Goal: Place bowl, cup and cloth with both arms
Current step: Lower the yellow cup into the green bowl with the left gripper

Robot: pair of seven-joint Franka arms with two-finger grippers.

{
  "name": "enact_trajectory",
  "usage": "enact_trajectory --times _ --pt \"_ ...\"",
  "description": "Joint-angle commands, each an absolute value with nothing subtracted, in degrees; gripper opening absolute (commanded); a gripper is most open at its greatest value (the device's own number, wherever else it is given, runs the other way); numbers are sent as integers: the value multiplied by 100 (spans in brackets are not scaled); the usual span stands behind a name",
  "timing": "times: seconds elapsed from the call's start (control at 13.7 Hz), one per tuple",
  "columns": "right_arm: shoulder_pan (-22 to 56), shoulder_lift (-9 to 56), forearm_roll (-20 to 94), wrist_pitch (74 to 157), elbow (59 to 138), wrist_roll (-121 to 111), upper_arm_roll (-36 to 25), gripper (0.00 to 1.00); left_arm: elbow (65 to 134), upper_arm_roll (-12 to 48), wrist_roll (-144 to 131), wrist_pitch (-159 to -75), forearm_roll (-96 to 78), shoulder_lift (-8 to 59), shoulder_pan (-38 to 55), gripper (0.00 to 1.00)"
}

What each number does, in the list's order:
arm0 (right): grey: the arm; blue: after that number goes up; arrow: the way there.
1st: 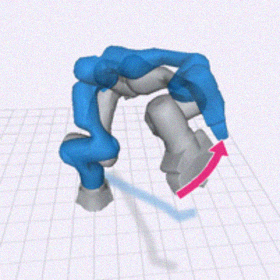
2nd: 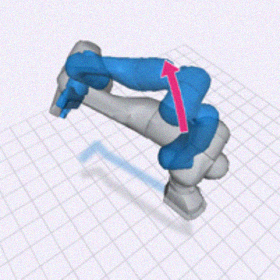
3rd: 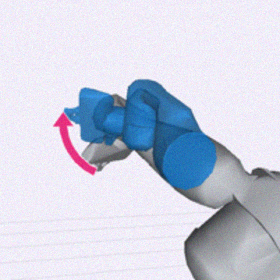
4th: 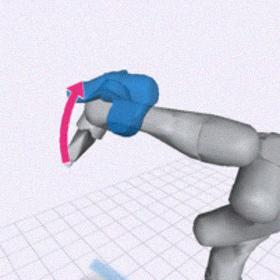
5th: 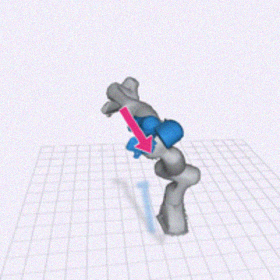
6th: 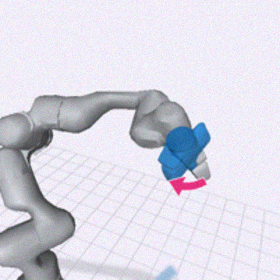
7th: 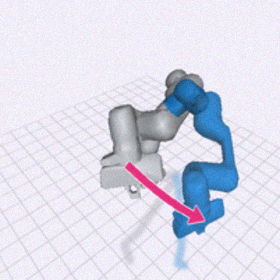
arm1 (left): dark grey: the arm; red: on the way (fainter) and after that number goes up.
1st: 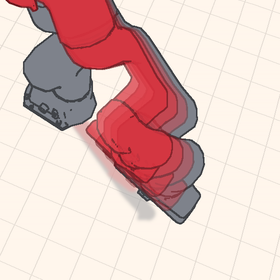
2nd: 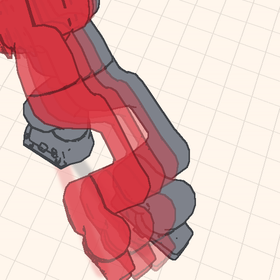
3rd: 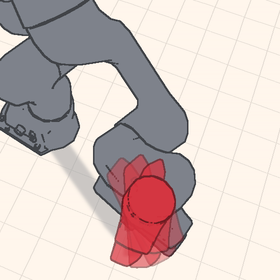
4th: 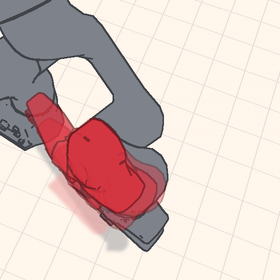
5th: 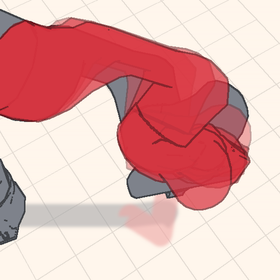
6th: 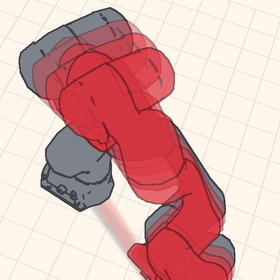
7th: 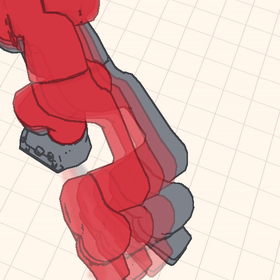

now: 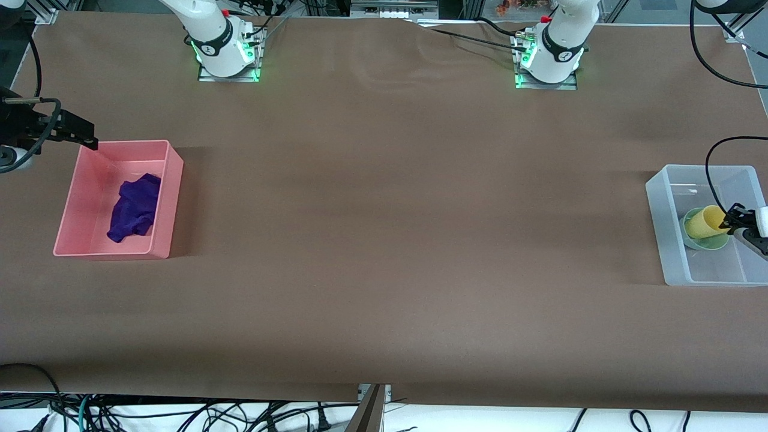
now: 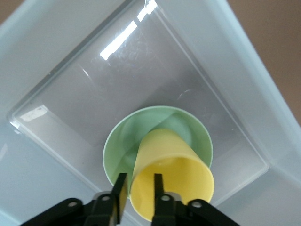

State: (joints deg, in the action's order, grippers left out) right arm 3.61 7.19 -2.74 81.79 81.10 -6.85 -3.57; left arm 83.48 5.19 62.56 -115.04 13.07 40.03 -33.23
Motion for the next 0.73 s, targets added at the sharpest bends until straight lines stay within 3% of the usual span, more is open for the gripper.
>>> enact_trajectory --times 0.0,0.36,0.66 --pt "308 712 -281 8174 8086 -624 -316 100 8324 641 6354 -11269 1195 3728 -3305 100" --pt "308 721 -281 8183 8086 -624 -325 100 8236 1694 4840 -9909 1283 2814 -3121 100" --pt "308 729 -281 8183 8086 -624 -334 100 7867 1898 2756 -8738 1187 2514 -2252 100"
